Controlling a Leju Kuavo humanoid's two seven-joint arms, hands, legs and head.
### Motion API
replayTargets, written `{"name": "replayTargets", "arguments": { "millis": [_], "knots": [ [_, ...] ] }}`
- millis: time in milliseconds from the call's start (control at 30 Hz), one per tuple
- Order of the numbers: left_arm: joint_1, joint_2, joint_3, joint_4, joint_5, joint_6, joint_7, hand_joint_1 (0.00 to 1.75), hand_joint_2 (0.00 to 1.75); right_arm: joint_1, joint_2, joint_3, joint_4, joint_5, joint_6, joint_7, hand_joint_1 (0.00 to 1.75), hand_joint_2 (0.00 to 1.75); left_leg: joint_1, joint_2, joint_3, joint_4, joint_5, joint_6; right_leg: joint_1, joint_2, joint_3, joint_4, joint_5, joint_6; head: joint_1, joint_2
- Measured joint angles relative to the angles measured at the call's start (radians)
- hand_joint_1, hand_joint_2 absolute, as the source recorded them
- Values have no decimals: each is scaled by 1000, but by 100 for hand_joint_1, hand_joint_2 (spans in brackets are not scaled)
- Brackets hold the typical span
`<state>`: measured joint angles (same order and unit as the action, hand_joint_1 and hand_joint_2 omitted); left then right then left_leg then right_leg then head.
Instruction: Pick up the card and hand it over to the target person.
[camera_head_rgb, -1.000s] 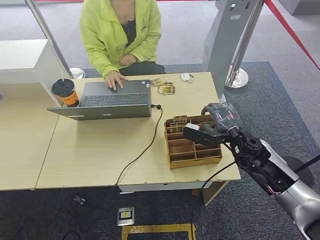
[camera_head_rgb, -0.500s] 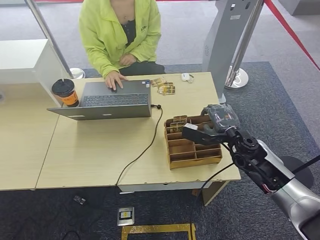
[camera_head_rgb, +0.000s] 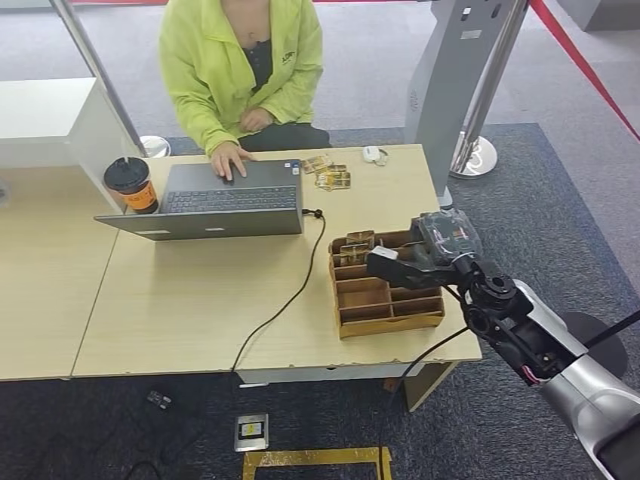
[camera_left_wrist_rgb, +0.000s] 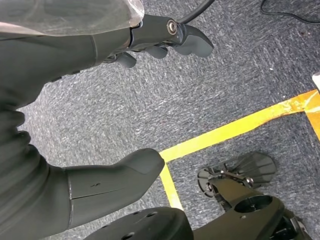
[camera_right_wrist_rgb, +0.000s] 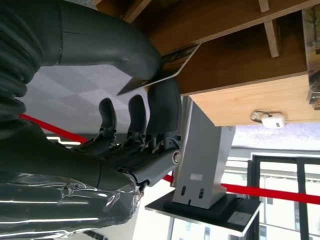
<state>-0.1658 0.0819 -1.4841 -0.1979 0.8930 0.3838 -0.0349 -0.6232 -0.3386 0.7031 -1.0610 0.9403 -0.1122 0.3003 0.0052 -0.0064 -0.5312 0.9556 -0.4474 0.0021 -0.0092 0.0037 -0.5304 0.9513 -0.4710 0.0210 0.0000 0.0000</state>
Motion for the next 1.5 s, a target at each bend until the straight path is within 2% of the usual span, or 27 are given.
{"name": "replayTargets", "arguments": {
  "millis": [233, 367, 467, 567, 667, 800, 900, 1100, 1233, 1300, 1333, 1500],
  "knots": [
    [7, 1, 8, 1, 7, 4, -7, 0, 175, -2, -2, 4, -21, 37, 23, 18, 174, 175, 0, 0, 0, 0, 0, 0, 0, 0, 0, 0, 0, 0, 0, 0],
    [9, 2, 10, 1, 10, 6, -8, 0, 175, -3, -6, -1, -42, 45, 25, 18, 175, 175, 0, 0, 0, 0, 0, 0, 0, 0, 0, 0, 0, 0, 0, 0],
    [10, 2, 12, 1, 11, 6, -10, 0, 175, 3, -24, -11, -121, 60, 33, 19, 175, 175, 0, 0, 0, 1, 0, 0, 0, 0, -1, 1, -1, 0, 0, 0],
    [11, 2, 15, 1, 13, 6, -14, 0, 175, 6, -64, -23, -275, 78, 84, 26, 175, 175, -1, 0, -1, 1, -1, 0, -1, 0, -2, 2, -1, 0, 0, 0],
    [10, 4, 16, 1, 14, 6, -19, 0, 175, -9, -124, -36, -480, 70, 192, 33, 175, 175, -1, -1, -2, 3, -1, 0, -1, 0, -3, 3, -2, 0, 0, 0],
    [9, 6, 16, 1, 14, 3, -24, 0, 175, -90, -216, -32, -703, 20, 333, 52, 175, 175, -2, -1, -5, 5, -2, 0, -2, -1, -6, 7, -3, 0, 0, 0],
    [10, 7, 18, 1, 13, 2, -27, 0, 175, -172, -260, -22, -790, -37, 394, 73, 175, 175, -3, -1, -6, 6, -2, 1, -3, 0, -8, 8, -3, 1, 0, 0],
    [7, 3, 17, 0, 9, 6, -23, 0, 175, -283, -294, -19, -845, -92, 398, 102, 175, 175, -2, -2, -5, 4, -1, 1, -2, -1, -6, 5, -2, 1, 0, 0],
    [5, 3, 16, -2, 7, 9, -17, 0, 175, -320, -266, -1, -776, -127, 335, 95, 175, 175, -2, -1, -2, 3, -1, 0, -2, 0, -4, 3, -2, 1, 0, 0],
    [3, 1, 14, -2, 5, 9, -13, 0, 175, -325, -225, 27, -697, -123, 284, 82, 175, 175, -1, 0, -1, 2, -1, 0, -1, 0, -2, 2, -1, 0, 0, 0],
    [1, 0, 12, -2, 3, 9, -11, 0, 175, -327, -196, 44, -642, -115, 252, 72, 175, 175, -1, 1, 0, 1, -1, 0, -1, 2, -2, 2, -1, 0, 0, 0],
    [-23, -8, -6, -1, -19, 2, 1, 0, 175, -367, 19, 121, -221, -49, 91, 11, 175, 175, -1, 7, 3, -2, 0, 0, -1, 8, 0, -1, 2, 0, 0, 0]
  ]
}}
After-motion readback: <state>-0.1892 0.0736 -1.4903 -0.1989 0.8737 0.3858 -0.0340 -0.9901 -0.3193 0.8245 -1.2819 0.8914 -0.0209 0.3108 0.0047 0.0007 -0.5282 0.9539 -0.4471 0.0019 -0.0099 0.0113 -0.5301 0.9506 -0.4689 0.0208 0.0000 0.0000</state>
